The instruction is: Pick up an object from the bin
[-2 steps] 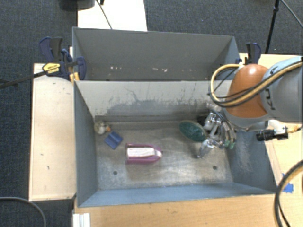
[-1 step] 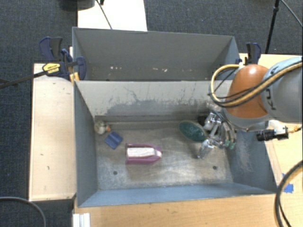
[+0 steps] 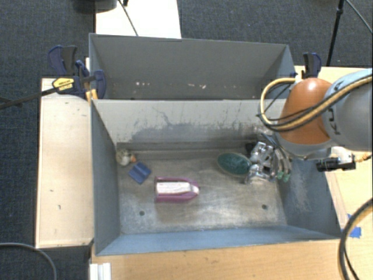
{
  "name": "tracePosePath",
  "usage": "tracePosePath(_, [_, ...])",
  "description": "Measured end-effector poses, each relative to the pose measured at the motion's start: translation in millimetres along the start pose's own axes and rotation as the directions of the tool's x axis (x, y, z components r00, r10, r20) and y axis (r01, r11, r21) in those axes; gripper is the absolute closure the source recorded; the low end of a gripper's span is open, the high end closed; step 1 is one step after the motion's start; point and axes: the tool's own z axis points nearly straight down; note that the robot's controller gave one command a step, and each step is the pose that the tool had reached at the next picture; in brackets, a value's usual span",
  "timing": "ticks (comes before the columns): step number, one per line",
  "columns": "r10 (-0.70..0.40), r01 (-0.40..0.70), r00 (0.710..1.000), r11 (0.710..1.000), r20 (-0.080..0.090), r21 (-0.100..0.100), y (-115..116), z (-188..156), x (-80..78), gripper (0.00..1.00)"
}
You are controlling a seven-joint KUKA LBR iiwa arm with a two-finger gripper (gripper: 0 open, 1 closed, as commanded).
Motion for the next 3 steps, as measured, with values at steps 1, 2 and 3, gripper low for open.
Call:
tracePosePath(1, [-0.003,0.003,1.000,1.000,-0.003,-0.001,0.2,-17.3,-1.1,1.00])
tracePosePath(2, [-0.007,0.007,1.000,1.000,-0.001,-0.002,0.5,-58.7,-2.5,1.00])
tracePosePath(3, [-0.012,0.012,1.000,1.000,0.000,-0.002,1.0,-95.9,-4.3,1.00])
